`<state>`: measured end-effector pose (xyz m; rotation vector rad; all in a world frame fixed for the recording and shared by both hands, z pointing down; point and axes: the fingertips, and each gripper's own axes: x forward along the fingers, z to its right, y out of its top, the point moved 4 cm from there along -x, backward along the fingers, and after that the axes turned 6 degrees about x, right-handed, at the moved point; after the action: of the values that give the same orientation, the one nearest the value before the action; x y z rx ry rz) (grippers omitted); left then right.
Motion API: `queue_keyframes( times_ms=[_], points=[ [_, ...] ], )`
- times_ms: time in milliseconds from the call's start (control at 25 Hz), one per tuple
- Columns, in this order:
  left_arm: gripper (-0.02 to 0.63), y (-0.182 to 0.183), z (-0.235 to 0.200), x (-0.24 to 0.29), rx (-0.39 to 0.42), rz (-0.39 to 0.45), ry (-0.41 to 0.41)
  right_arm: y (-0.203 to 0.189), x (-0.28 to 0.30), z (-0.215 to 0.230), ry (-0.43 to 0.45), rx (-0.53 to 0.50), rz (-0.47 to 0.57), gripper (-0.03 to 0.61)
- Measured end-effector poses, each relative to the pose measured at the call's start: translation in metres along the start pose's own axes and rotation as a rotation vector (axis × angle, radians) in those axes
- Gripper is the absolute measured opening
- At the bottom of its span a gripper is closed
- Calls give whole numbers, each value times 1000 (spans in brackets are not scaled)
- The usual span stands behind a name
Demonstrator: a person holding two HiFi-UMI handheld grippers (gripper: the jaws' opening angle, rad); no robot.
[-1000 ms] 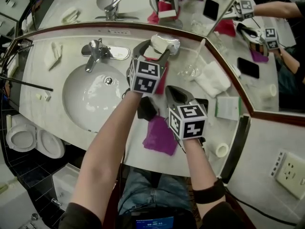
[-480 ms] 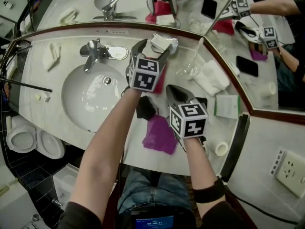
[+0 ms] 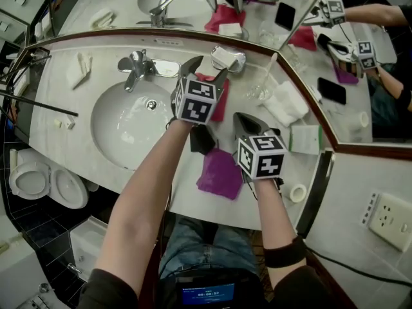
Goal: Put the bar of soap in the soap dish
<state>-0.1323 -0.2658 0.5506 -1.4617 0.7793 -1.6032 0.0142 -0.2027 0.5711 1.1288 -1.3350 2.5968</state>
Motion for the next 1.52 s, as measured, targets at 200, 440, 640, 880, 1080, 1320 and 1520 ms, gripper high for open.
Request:
queue_keyframes(
  times_ms=[200, 440, 640, 880, 1080, 1320, 1520],
  points=[
    [22, 15, 3, -54, -5, 16, 9, 10, -25, -8, -16, -37, -5, 17],
    [3, 20, 6, -125, -32, -1, -7, 21, -60, -14, -35, -52, -9, 17],
    [3, 21, 7, -174, -43, -4, -5, 24, -84, -14, -56, -47, -2, 17],
    [3, 19, 2, -223, -89, 5, 8, 24, -106, -24, -56, -66, 17, 17],
    [3, 15, 6, -248, -111, 11, 2, 22, -125, -30, -54, -74, 34, 17],
    [3, 17, 7, -265, -80, 28, -37, 19, -138, -34, -59, -65, 52, 17],
    [2, 13, 2, -275, -108, 41, -26, 10, -141, -33, -72, -53, 47, 17]
  ],
)
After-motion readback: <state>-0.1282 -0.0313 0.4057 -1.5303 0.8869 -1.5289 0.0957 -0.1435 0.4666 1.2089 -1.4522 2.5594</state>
